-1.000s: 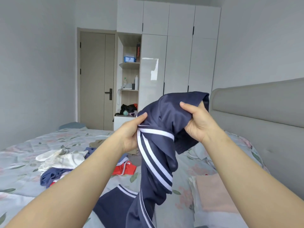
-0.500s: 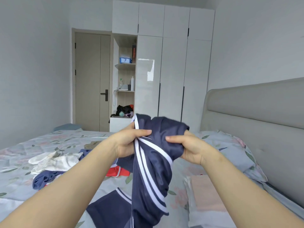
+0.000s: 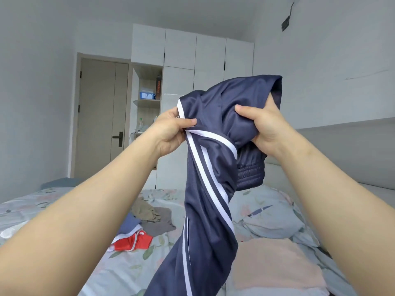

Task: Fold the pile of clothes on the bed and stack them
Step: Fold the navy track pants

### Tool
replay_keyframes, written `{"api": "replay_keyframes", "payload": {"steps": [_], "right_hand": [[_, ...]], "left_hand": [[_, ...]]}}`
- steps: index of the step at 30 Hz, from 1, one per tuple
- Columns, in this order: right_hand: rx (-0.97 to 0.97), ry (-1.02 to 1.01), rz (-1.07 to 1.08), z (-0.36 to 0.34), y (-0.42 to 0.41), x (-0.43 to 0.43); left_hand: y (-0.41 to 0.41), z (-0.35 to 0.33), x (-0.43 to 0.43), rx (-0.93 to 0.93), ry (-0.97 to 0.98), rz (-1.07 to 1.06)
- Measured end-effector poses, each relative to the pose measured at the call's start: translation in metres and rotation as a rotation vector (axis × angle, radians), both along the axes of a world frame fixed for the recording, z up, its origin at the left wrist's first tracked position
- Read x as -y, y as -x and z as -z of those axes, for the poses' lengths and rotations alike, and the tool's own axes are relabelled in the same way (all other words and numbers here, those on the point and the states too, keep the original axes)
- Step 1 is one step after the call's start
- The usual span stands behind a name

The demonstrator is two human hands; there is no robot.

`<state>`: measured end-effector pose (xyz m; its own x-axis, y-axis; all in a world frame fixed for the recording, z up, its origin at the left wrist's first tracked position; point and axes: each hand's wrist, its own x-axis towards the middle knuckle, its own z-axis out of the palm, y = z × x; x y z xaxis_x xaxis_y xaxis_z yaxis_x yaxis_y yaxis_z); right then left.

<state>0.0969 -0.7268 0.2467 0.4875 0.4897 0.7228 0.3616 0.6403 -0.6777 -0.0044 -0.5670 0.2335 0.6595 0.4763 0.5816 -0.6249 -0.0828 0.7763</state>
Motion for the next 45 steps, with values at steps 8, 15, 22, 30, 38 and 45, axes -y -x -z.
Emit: {"api": "replay_keyframes", "payload": {"steps": [8,15,22,30,38,45], "right_hand": [[0.148,-0.060,0.154,-0.057,0.018,0.029],[-0.099,0.028,0.119,-0.070,0.015,0.036],[-0.173,0.277,0.085,-0.062,0.017,0.026],[-0.290,0.359,-0.197,-0.034,0.012,0.006],[-0.352,0.295,-0.306,-0.010,-0.013,0.007],[-0.351,0.537,-0.090,0.003,-0.023,0.002]], "left_hand": [[0.031,-0.057,0.017,0.123,-0.045,-0.104],[0.055,-0.070,0.012,0.043,-0.063,-0.209],[0.071,-0.061,0.011,-0.379,-0.150,-0.195],[0.064,-0.048,-0.001,-0.425,0.014,-0.262],[0.059,-0.021,-0.022,-0.466,0.041,-0.119],[0.046,-0.002,-0.041,-0.395,0.208,-0.238]]}}
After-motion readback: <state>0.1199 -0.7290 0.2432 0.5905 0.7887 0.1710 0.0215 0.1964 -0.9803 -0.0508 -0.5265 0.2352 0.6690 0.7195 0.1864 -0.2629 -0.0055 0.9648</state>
